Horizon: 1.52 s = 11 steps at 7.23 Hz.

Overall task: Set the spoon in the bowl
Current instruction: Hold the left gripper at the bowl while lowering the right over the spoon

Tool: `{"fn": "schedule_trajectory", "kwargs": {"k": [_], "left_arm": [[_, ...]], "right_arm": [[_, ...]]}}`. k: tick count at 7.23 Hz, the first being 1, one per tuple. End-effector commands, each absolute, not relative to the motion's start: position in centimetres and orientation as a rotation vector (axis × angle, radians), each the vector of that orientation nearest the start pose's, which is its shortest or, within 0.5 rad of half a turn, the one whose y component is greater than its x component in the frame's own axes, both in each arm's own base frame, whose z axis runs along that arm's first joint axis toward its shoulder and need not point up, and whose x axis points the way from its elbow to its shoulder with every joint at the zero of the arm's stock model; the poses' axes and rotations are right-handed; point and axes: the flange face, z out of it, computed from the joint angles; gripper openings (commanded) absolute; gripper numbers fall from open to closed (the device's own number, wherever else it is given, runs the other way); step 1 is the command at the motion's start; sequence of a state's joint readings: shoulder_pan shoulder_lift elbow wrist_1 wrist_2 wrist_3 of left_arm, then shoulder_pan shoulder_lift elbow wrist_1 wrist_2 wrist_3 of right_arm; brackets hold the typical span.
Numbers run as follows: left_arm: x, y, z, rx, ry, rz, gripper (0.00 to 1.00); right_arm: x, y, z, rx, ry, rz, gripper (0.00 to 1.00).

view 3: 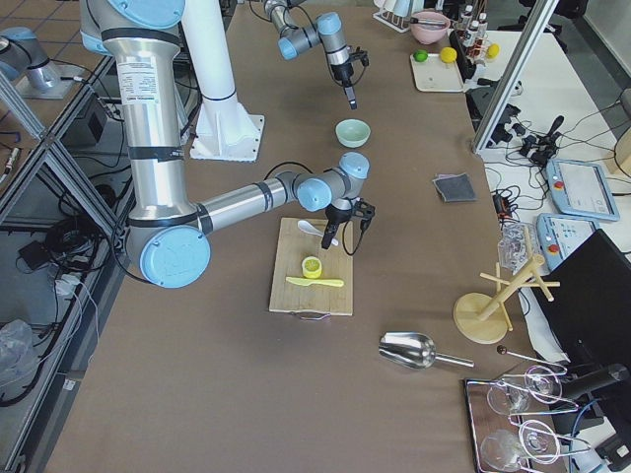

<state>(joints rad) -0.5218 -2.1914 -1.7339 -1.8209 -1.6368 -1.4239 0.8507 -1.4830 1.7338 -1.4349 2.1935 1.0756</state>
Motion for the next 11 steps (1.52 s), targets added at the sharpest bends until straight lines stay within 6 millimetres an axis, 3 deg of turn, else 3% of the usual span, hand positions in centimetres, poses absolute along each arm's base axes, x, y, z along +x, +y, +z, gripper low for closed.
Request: {"fn": "schedule_trajectory", "kwargs": {"k": [1,2,5,7,8,9,11], "left_arm": [[50.9,-44.0,20.0,0.282,0.996,-0.309,0.97],[50.9,-44.0,20.0,0.282,0.996,-0.309,0.97],[50.8,-44.0,20.0,0.283,0.996,-0.311,0.97],[50.5,-44.0,19.7,0.287,1.003,-0.310,0.97],[49.3,-43.8,21.2,0.318,0.979,-0.259,0.97],[46.7,-43.0,22.6,0.374,0.960,-0.178,0.97],[46.0,-43.2,22.5,0.410,0.951,-0.195,0.98]], "right_arm": [[-30.0,-45.8,52.2,-0.232,-0.712,0.235,1.00],[-29.6,-45.6,51.3,-0.223,-0.722,0.233,0.98],[-27.9,-43.5,52.7,-0.237,-0.705,0.246,1.00],[-29.1,-43.1,52.2,-0.240,-0.709,0.237,1.00],[-29.4,-43.1,51.9,-0.244,-0.711,0.249,1.00],[-29.8,-43.0,51.8,-0.251,-0.706,0.264,1.00],[-29.8,-43.0,51.8,-0.248,-0.705,0.265,0.99]]}}
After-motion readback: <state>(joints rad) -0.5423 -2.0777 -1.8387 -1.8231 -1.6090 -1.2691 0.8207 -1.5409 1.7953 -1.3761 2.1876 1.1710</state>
